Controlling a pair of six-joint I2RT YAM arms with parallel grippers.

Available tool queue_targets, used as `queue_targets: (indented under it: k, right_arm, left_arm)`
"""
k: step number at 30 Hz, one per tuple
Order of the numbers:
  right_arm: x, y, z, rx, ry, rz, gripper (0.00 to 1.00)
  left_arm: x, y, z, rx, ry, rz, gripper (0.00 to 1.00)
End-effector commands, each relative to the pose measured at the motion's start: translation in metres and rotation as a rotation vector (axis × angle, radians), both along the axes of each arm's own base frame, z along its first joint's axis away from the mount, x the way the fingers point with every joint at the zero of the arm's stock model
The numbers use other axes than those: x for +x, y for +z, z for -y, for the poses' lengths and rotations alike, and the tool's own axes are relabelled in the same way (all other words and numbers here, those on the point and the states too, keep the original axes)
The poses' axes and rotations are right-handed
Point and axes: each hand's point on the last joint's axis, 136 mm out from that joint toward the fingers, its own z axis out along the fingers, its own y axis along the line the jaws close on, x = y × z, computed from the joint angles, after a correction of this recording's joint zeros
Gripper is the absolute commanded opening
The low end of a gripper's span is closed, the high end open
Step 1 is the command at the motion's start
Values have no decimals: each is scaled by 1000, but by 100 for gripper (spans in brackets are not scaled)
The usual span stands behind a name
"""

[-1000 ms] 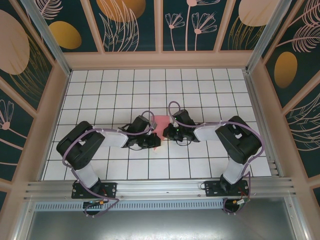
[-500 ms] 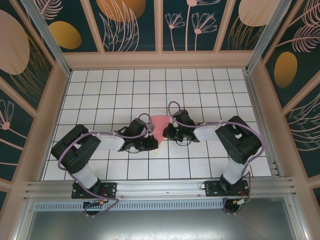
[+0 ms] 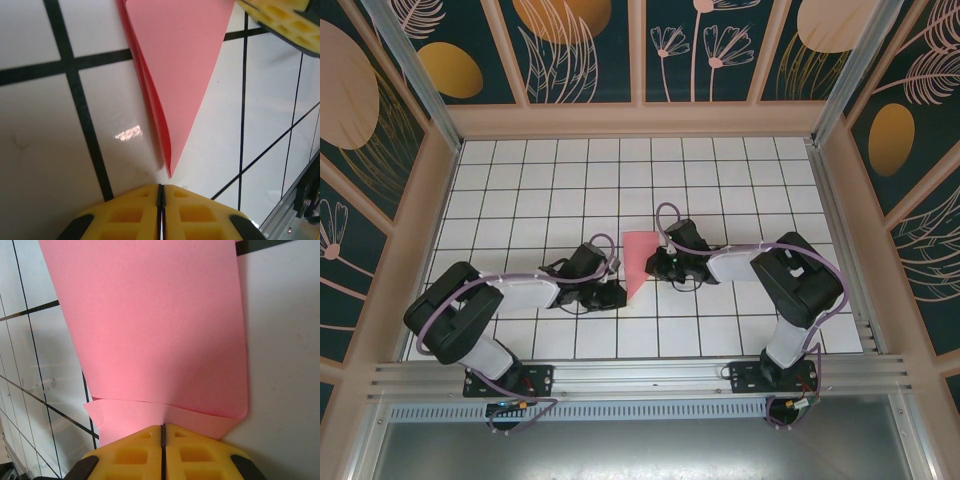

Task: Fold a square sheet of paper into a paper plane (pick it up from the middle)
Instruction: Third fold the triangle at the center of the table.

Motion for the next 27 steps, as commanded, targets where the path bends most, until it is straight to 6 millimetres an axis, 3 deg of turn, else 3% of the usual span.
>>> queue_targets:
  k: [1, 4, 8, 13, 18, 22, 27]
  right_arm:
    - [-13, -33, 26, -144, -44, -78, 10]
    - [-12, -32, 24, -134, -46, -78, 10]
    - [-11, -31, 24, -129, -50, -78, 10]
    - [-10, -27, 21, -117, -49, -68, 11]
    - [-2, -8, 14, -79, -43, -25, 12]
    - [7, 19, 2, -25, -25, 31, 13]
    - [-3, 42, -14, 45, 16, 77, 13]
  left_arm:
    - [6, 15, -2, 5, 9, 49, 14]
    - [25, 38, 11, -55, 38, 122, 16]
    - [44, 48, 24, -90, 58, 166, 18]
    - [49, 18, 25, -35, 74, 115, 16]
    - [35, -15, 11, 37, 77, 46, 13]
    - [26, -26, 0, 75, 82, 31, 11]
    - [26, -29, -3, 97, 81, 33, 10]
